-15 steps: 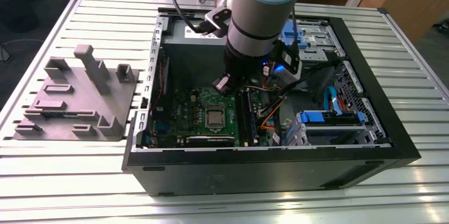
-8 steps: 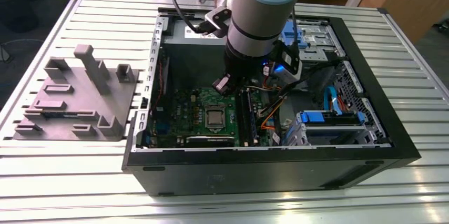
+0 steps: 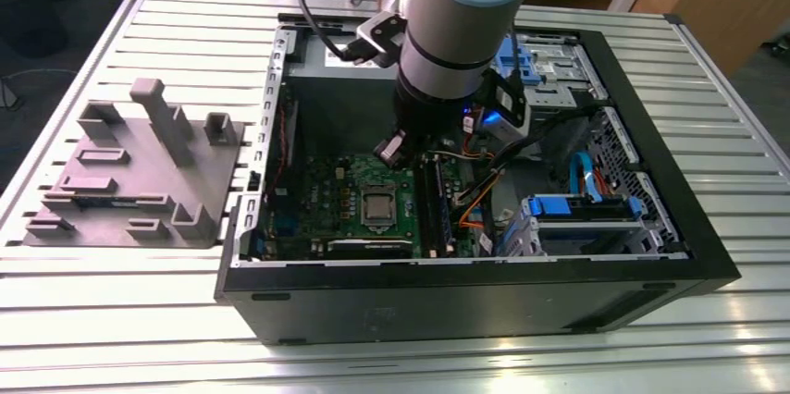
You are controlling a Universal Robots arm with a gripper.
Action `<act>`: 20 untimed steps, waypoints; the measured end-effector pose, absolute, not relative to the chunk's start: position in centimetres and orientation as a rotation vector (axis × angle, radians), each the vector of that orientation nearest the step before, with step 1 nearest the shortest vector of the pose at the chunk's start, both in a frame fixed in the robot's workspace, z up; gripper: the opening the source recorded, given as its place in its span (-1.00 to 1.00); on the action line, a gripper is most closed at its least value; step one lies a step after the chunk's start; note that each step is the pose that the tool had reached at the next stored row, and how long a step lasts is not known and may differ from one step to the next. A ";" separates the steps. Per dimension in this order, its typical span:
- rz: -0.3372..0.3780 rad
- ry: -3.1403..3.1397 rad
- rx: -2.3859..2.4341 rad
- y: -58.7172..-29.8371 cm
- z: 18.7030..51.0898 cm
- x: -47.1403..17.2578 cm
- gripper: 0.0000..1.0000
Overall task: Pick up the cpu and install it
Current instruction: 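Install the first cpu locking lever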
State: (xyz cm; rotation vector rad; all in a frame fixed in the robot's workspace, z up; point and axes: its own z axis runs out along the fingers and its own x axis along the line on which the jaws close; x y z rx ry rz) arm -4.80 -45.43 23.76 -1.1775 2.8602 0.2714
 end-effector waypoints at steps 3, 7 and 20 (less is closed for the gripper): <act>0.272 2.854 -1.195 -45.6 23.8 -4.8 -0.80; 0.271 2.852 -1.200 -45.8 23.8 -4.8 -0.80; 0.272 2.850 -1.206 -45.8 24.1 -4.8 -0.80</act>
